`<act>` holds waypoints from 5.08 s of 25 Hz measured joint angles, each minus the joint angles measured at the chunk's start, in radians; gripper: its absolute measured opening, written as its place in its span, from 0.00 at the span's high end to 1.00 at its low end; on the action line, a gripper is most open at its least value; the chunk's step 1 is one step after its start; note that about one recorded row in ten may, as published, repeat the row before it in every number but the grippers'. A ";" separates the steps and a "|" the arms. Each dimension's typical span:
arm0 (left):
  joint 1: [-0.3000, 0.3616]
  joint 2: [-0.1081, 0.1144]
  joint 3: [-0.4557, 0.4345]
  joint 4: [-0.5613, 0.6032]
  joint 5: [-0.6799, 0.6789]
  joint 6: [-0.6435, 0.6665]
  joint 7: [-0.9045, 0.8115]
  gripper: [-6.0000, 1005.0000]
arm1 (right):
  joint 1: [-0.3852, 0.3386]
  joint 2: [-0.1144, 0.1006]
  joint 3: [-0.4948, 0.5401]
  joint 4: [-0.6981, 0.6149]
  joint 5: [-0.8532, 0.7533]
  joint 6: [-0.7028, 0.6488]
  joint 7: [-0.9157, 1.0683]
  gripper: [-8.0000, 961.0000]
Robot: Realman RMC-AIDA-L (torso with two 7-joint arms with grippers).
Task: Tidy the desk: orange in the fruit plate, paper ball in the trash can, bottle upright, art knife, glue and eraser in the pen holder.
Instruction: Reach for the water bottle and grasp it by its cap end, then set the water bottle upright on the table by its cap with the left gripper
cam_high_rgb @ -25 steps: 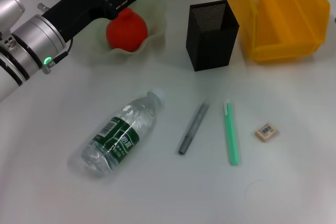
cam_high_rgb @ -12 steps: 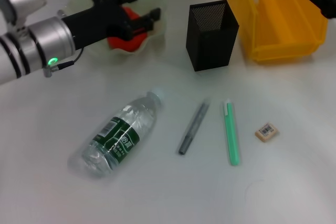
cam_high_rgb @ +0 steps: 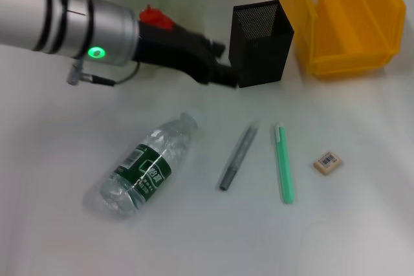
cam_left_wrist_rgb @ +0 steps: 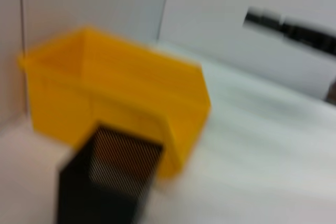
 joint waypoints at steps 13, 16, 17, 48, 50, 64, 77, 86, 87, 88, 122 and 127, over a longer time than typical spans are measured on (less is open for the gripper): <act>-0.109 -0.011 0.168 -0.085 0.310 -0.047 -0.305 0.28 | 0.004 0.002 0.050 0.020 0.000 0.001 -0.023 0.33; -0.107 -0.011 0.197 -0.087 0.362 -0.064 -0.335 0.28 | 0.008 0.003 0.050 0.020 0.000 0.007 -0.024 0.33; -0.107 -0.011 0.197 -0.087 0.362 -0.064 -0.335 0.28 | 0.008 0.003 0.050 0.020 0.000 0.007 -0.024 0.33; -0.113 -0.012 0.415 -0.082 0.510 -0.130 -0.485 0.36 | 0.003 0.001 0.041 0.020 -0.014 0.022 -0.014 0.33; -0.113 -0.012 0.420 -0.082 0.513 -0.130 -0.486 0.39 | 0.002 0.001 0.041 0.020 -0.014 0.021 -0.014 0.33; -0.043 -0.006 0.423 0.055 0.517 -0.131 -0.467 0.56 | -0.001 0.003 0.042 0.020 -0.014 0.014 -0.012 0.33; 0.358 -0.003 0.392 0.354 0.362 -0.441 -0.237 0.56 | 0.009 -0.002 0.041 0.018 -0.014 0.014 0.009 0.33; 0.515 -0.003 0.392 0.295 -0.010 -0.661 0.071 0.56 | 0.017 -0.002 0.038 0.013 -0.014 0.014 0.009 0.33; 0.525 -0.003 0.391 0.282 -0.072 -0.673 0.133 0.56 | 0.017 -0.002 0.038 0.013 -0.014 0.014 0.009 0.33; 0.528 -0.003 0.390 0.274 -0.105 -0.678 0.168 0.56 | 0.023 -0.003 0.038 0.013 -0.014 0.014 0.009 0.33; 0.449 -0.006 0.142 -0.238 -1.005 -0.400 1.144 0.56 | 0.047 -0.013 0.014 0.017 -0.014 0.022 0.051 0.33; 0.447 -0.007 0.149 -0.248 -1.015 -0.396 1.191 0.56 | 0.048 -0.013 0.013 0.020 -0.015 0.027 0.051 0.33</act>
